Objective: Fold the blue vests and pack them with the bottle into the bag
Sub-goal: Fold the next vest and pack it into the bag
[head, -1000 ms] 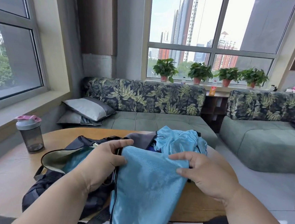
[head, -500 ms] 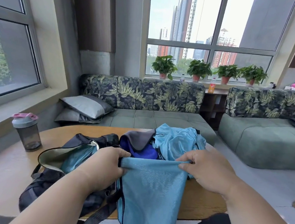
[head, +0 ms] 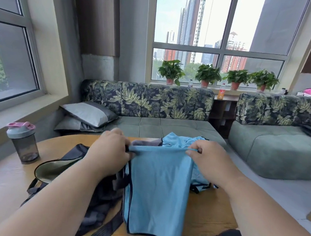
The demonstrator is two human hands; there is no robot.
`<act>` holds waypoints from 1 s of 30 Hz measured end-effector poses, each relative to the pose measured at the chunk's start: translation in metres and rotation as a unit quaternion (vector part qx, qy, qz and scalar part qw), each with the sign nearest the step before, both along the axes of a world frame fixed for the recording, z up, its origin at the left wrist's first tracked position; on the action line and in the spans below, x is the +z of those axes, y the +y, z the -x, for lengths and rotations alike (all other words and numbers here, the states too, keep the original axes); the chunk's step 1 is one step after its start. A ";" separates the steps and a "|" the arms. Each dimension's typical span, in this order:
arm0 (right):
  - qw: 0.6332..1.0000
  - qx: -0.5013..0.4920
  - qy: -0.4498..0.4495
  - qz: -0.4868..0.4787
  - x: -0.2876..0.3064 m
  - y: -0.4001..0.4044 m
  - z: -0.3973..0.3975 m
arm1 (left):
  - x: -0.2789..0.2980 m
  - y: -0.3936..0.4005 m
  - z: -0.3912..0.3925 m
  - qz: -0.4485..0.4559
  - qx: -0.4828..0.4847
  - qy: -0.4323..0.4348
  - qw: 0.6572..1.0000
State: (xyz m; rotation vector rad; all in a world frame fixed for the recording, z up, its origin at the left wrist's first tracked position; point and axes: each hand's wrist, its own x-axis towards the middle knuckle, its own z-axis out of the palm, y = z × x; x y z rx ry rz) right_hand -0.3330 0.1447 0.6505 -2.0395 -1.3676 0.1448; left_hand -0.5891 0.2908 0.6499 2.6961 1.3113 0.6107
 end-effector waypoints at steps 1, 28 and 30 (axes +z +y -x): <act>1.000 -0.002 -0.014 -0.019 0.006 0.009 -0.003 | 0.006 0.009 -0.005 -0.013 -0.001 -0.019 1.000; 0.970 0.079 0.181 0.145 -0.146 -0.083 0.002 | -0.178 -0.072 0.057 0.112 -0.098 -0.023 0.989; 0.967 0.090 0.192 0.139 -0.144 -0.086 0.004 | -0.170 -0.074 0.059 0.129 -0.093 -0.023 0.987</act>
